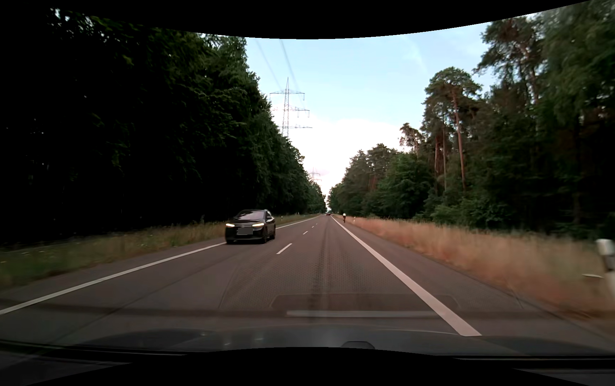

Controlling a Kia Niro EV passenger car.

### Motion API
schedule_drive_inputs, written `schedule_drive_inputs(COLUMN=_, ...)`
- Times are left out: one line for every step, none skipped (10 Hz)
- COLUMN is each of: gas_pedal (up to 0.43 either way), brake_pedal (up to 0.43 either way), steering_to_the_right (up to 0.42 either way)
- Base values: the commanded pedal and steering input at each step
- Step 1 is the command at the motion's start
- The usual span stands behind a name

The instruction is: Follow the waypoints while adhering to traffic rules and regulations

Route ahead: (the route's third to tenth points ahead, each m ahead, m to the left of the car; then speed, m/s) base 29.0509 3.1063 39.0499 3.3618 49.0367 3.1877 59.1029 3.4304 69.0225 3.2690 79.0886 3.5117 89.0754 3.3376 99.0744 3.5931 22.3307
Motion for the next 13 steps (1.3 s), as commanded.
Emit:
schedule_drive_inputs(gas_pedal=0.067, brake_pedal=0.0, steering_to_the_right=-0.003)
schedule_drive_inputs(gas_pedal=0.067, brake_pedal=0.0, steering_to_the_right=-0.003)
schedule_drive_inputs(gas_pedal=0.067, brake_pedal=0.0, steering_to_the_right=-0.003)
schedule_drive_inputs(gas_pedal=0.067, brake_pedal=0.0, steering_to_the_right=-0.003)
schedule_drive_inputs(gas_pedal=0.067, brake_pedal=0.0, steering_to_the_right=-0.003)
schedule_drive_inputs(gas_pedal=0.067, brake_pedal=0.0, steering_to_the_right=-0.003)
schedule_drive_inputs(gas_pedal=0.067, brake_pedal=0.0, steering_to_the_right=-0.002)
schedule_drive_inputs(gas_pedal=0.067, brake_pedal=0.0, steering_to_the_right=-0.002)
schedule_drive_inputs(gas_pedal=0.067, brake_pedal=0.0, steering_to_the_right=-0.002)
schedule_drive_inputs(gas_pedal=0.067, brake_pedal=0.0, steering_to_the_right=-0.002)
schedule_drive_inputs(gas_pedal=0.067, brake_pedal=0.0, steering_to_the_right=-0.002)
schedule_drive_inputs(gas_pedal=0.067, brake_pedal=0.0, steering_to_the_right=-0.002)
schedule_drive_inputs(gas_pedal=0.067, brake_pedal=0.0, steering_to_the_right=-0.003)
